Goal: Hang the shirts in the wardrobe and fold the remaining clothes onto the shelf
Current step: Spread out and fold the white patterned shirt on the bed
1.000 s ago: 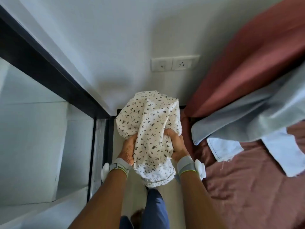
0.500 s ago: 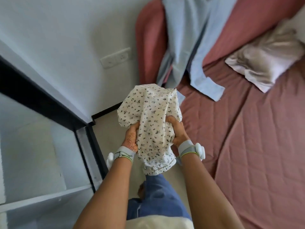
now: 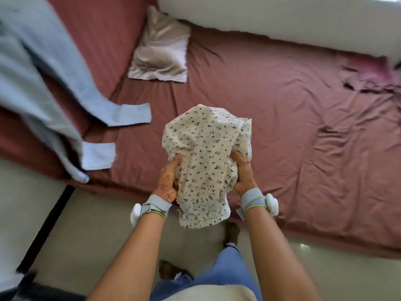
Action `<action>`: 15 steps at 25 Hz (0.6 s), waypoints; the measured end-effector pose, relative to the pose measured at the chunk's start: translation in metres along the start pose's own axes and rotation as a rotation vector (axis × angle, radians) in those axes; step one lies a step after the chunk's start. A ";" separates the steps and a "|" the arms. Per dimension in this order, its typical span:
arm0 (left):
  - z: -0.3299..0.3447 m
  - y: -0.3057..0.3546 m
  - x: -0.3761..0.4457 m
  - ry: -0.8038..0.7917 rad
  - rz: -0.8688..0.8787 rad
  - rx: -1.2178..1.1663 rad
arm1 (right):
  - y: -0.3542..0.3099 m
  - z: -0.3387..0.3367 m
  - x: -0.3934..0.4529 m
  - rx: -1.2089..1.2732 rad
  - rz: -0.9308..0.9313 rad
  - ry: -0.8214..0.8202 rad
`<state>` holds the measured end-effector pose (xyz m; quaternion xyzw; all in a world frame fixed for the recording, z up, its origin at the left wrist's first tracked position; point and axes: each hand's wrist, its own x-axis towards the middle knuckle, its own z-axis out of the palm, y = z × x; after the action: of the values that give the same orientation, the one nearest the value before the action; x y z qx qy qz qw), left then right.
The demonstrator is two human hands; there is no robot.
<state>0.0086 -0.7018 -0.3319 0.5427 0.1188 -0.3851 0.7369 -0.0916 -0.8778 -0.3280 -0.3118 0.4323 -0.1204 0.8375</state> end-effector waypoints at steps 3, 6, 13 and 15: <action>0.079 -0.020 0.031 -0.081 -0.048 0.040 | -0.047 -0.065 0.018 0.103 -0.064 0.096; 0.180 -0.049 0.074 -0.187 -0.149 0.086 | -0.113 -0.135 0.040 0.182 -0.104 0.190; 0.306 -0.105 0.151 -0.096 -0.110 0.424 | -0.189 -0.254 0.124 -0.094 -0.003 0.538; 0.298 -0.127 0.171 -0.010 -0.152 0.671 | -0.185 -0.278 0.145 -0.376 0.108 0.744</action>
<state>-0.0368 -1.0568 -0.4092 0.7426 0.0219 -0.4591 0.4871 -0.2146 -1.2061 -0.4264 -0.3713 0.7354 -0.0996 0.5580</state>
